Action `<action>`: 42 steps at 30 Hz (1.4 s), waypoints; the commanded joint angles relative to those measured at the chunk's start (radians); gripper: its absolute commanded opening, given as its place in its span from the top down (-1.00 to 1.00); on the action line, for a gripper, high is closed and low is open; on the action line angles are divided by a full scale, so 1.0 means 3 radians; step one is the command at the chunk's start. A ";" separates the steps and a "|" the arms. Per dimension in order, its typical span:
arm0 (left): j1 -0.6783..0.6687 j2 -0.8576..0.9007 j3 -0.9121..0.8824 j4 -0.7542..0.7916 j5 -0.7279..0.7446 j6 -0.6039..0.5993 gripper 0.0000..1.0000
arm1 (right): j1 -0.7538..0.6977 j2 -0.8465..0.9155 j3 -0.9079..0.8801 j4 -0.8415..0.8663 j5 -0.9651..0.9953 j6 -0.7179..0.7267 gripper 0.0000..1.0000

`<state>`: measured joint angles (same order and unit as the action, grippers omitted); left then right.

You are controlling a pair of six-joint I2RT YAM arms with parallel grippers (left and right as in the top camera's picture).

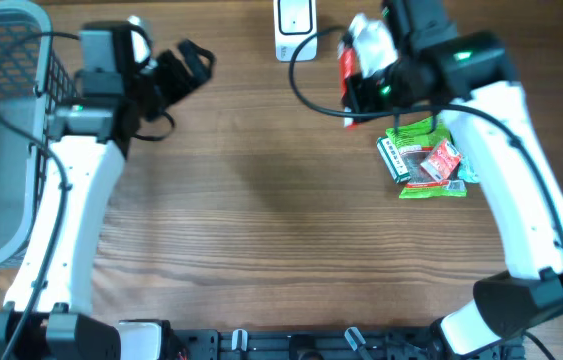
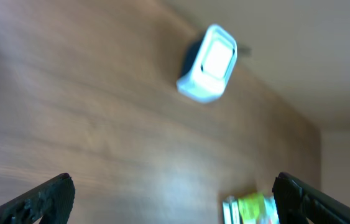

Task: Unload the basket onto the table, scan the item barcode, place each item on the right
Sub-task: 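Lift the red stick up to the white scanner, withdraw left arm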

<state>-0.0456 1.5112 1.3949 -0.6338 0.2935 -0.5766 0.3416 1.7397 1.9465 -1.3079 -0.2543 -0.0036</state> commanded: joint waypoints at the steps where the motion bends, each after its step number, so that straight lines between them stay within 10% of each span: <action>1: 0.0231 -0.0046 0.0217 -0.0014 -0.0354 0.0189 -1.00 | 0.0008 0.0207 0.0970 -0.0328 0.0604 -0.0113 0.92; 22: 0.0348 -0.0019 0.0216 -0.0102 -0.0786 0.0187 -1.00 | 0.0524 0.1780 0.1548 0.1357 0.2238 -0.2956 0.91; 42: 0.0348 -0.0019 0.0216 -0.0100 -0.0786 0.0187 -1.00 | 0.0209 0.2932 0.1447 0.2282 0.2720 -0.3468 0.91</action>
<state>0.0555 1.5063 1.4467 -0.6666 0.0719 -0.5358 0.4095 2.5923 2.3985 -0.6464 0.5407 -1.0271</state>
